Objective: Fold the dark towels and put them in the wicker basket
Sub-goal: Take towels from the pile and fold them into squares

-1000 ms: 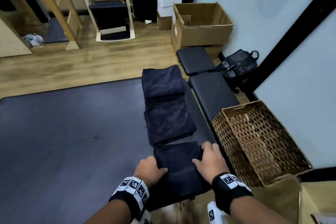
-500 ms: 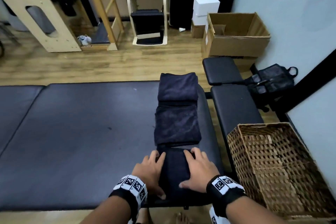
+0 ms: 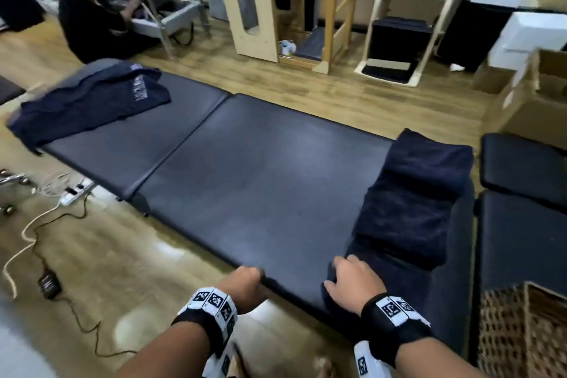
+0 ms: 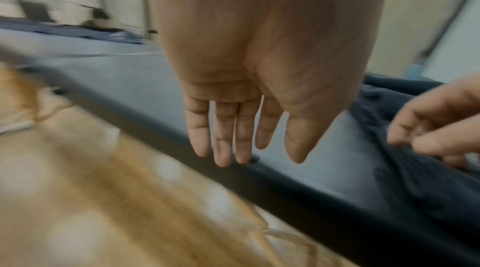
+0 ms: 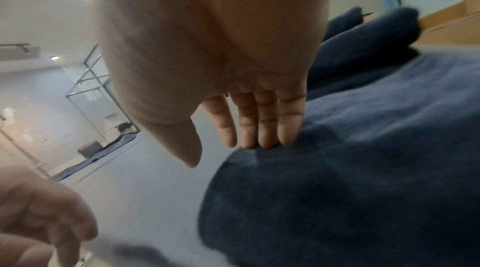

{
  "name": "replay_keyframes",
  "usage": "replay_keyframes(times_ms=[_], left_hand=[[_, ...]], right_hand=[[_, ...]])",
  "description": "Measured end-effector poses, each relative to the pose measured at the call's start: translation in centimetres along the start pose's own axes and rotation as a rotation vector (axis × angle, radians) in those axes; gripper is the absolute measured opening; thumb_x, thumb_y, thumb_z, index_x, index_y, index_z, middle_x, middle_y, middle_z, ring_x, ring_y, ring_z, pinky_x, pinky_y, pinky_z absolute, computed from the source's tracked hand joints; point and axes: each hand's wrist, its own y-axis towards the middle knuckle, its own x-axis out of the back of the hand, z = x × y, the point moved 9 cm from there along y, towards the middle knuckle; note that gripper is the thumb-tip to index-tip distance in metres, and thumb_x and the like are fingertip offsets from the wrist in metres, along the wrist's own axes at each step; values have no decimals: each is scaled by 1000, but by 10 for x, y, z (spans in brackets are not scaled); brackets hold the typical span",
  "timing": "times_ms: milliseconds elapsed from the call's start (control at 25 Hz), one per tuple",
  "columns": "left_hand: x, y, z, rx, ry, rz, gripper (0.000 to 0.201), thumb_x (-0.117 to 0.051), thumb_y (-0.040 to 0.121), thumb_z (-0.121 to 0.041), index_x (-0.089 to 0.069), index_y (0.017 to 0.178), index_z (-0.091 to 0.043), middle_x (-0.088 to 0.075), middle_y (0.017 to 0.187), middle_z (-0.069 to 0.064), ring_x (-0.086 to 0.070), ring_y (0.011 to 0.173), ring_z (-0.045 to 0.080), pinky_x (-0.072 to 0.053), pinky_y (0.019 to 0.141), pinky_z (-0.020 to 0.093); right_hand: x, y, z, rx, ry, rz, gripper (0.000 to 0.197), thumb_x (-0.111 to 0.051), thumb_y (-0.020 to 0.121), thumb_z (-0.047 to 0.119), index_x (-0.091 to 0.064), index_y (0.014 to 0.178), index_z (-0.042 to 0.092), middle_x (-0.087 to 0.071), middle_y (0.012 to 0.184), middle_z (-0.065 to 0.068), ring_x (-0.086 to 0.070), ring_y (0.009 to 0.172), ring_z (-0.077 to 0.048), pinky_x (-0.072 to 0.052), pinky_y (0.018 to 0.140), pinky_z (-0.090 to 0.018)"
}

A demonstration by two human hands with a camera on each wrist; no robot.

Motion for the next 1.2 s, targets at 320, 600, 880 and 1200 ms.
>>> replay_keyframes(times_ms=[320,600,880,1200], left_hand=[[-86,-105,213,385,-406,55,44,-57,89,-38,-61,127,-15,-65,126,4,-61,117,22,-46,92,27],[-152,-191,370,582,-708,47,30,-61,86,-39,-69,104,-18,-69,105,7,-65,108,25,-47,82,27],[-193,-232,451,709,-1013,62,25,-61,90,-16,-55,67,-10,-47,55,2,-47,48,14,-35,43,19],[-170,-244,584,866,-1196,33,20,-59,88,-26,-60,76,-10,-57,69,10,-54,54,22,-35,39,18]], right_hand=[[-68,29,148,250,-31,224,20,-62,91,38,-68,107,27,-69,109,3,-63,110,-19,-47,86,-26],[-142,59,228,169,-275,499,27,-69,91,38,-71,111,20,-70,114,1,-65,108,-15,-50,93,-26],[-145,116,364,257,-317,475,16,-69,92,38,-69,99,24,-69,106,4,-64,104,-15,-48,90,-27],[-192,223,499,323,-412,576,25,-69,89,41,-72,107,23,-70,110,2,-65,103,-16,-50,91,-30]])
